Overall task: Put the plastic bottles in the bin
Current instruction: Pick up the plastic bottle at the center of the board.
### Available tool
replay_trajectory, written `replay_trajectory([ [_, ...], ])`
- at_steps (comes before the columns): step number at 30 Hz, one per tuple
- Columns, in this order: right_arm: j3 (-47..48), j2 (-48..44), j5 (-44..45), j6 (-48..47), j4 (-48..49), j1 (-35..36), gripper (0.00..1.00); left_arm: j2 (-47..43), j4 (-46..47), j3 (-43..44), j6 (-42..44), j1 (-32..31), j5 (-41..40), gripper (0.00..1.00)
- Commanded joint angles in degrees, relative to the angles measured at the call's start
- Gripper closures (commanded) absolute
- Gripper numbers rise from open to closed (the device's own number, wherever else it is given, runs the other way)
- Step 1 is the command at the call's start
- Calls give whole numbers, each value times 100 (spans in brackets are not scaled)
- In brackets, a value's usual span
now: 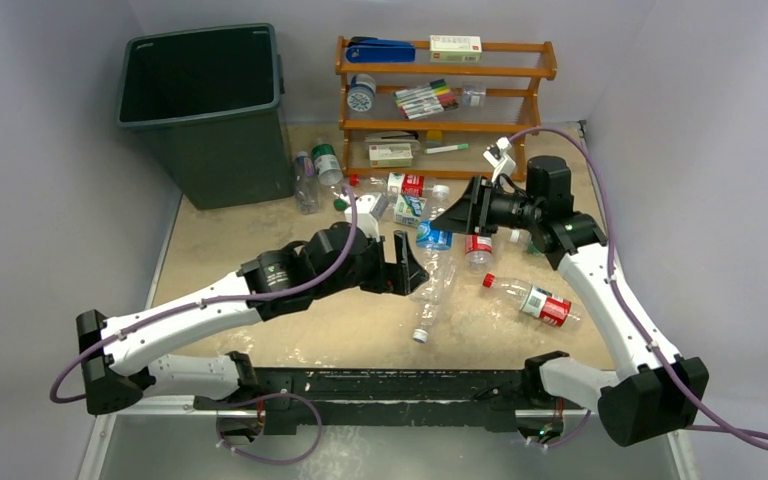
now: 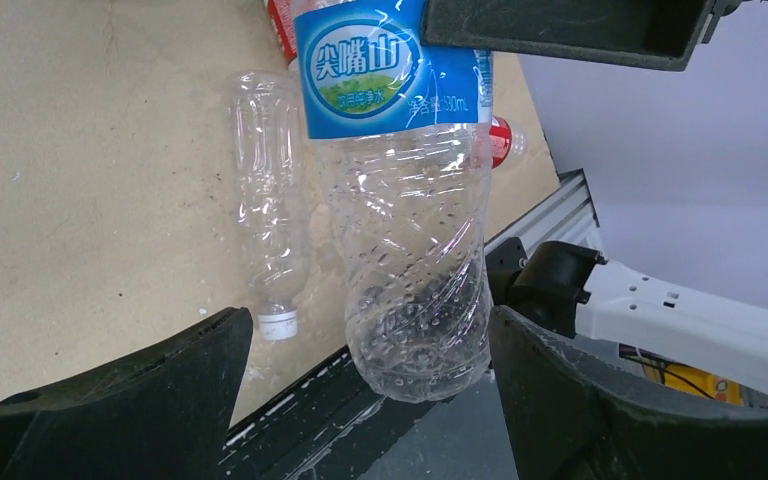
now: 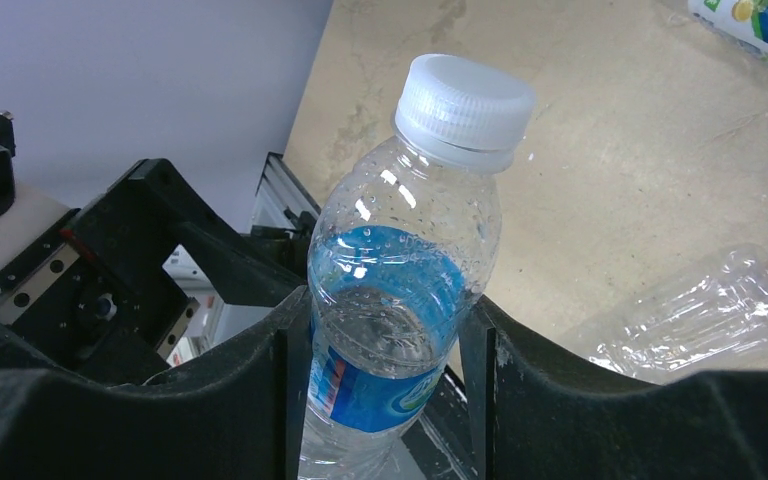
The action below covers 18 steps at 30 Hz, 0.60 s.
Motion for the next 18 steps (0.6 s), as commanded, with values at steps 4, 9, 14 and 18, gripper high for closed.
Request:
replay_trajectory([
  [4,-113,-150,-314,112,311,64,47,142,1102,-283,-55,-302,-333,12],
  [9,-174,-186,-348,115,316,80,47,445,1371,-264,-62,-455,-429,12],
  [14,-216,-266,-411,175,346,81,47,677,1528,-252,-64,-527,-586,12],
  [18,-276,-309,-427,204,397,81,47,798,1604,-203,-82,-529,-682,16],
])
